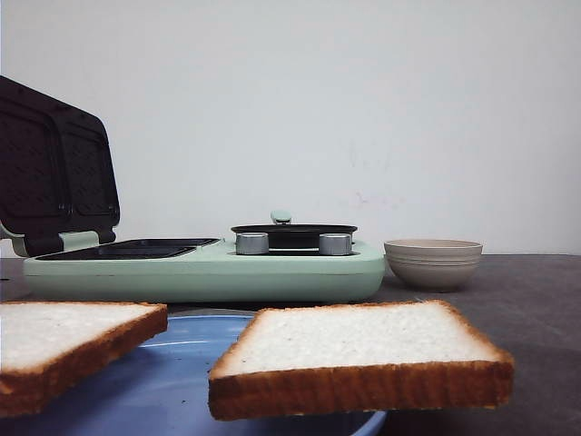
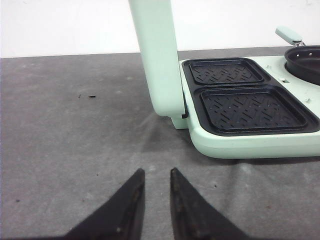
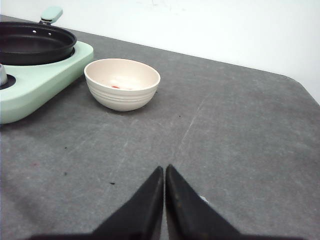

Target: Make breakfast with bread and shrimp

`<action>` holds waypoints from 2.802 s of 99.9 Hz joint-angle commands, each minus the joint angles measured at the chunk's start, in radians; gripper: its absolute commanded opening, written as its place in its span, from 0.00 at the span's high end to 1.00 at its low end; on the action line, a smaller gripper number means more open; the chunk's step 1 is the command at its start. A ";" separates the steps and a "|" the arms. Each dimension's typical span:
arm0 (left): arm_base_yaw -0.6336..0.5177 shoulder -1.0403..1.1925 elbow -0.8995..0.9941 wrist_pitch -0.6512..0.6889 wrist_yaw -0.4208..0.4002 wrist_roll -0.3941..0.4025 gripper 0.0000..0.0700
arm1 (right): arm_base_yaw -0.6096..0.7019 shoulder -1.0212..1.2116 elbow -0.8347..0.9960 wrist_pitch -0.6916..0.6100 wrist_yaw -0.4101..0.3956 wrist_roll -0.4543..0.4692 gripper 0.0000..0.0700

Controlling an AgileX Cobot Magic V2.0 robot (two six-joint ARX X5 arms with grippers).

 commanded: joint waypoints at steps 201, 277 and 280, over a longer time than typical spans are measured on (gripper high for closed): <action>0.000 0.408 0.477 -0.283 0.042 -0.354 0.98 | 0.001 0.468 0.542 -0.429 -0.009 0.566 1.00; -0.024 0.795 0.628 -0.594 0.418 -0.227 0.78 | 0.004 0.856 0.808 -0.688 -0.365 0.320 1.00; -0.024 0.825 0.628 -0.609 0.443 -0.219 0.71 | 0.005 0.858 0.808 -0.696 -0.388 0.312 1.00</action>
